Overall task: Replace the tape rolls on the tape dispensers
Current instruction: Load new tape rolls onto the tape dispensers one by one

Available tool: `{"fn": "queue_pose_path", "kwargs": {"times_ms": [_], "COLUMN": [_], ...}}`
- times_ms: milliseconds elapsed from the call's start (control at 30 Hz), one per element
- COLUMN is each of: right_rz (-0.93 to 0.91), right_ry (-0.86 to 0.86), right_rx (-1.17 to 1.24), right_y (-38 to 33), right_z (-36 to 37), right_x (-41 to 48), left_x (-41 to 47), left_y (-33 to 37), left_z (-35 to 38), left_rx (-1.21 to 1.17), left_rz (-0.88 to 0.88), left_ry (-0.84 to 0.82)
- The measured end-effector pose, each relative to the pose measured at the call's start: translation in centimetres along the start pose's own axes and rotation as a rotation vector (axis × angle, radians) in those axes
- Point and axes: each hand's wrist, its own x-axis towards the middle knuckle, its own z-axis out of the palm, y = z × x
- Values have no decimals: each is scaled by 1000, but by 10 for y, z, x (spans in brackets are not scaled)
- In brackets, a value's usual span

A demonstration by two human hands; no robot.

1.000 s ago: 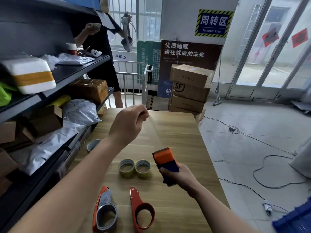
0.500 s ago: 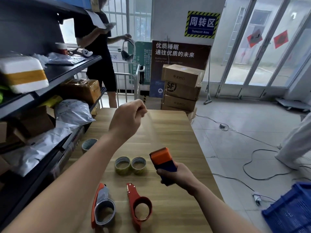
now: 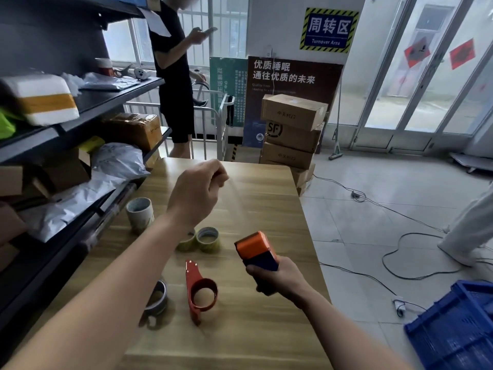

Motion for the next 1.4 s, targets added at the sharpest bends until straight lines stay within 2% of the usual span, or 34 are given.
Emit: {"fn": "queue_pose_path", "kwargs": {"times_ms": [300, 600, 800, 967, 1167, 1400], "right_rz": [31, 158, 264, 324, 358, 410], "right_ry": [-53, -21, -16, -45, -181, -196], "right_rx": [23, 63, 270, 458, 659, 732], "right_y": [11, 2, -18, -31, -33, -29], "right_z": [-9, -2, 6, 12, 22, 32], "right_x": [-33, -45, -38, -30, -25, -22], "left_x": [-60, -102, -113, -130, -154, -168], "left_y": [46, 67, 57, 39, 19, 4], "left_z": [-15, -19, -10, 8, 33, 52], "left_rx": [-24, 87, 128, 166, 174, 182], "left_rz": [129, 283, 427, 508, 465, 343], "left_ry": [-8, -97, -190, -201, -249, -237]}}
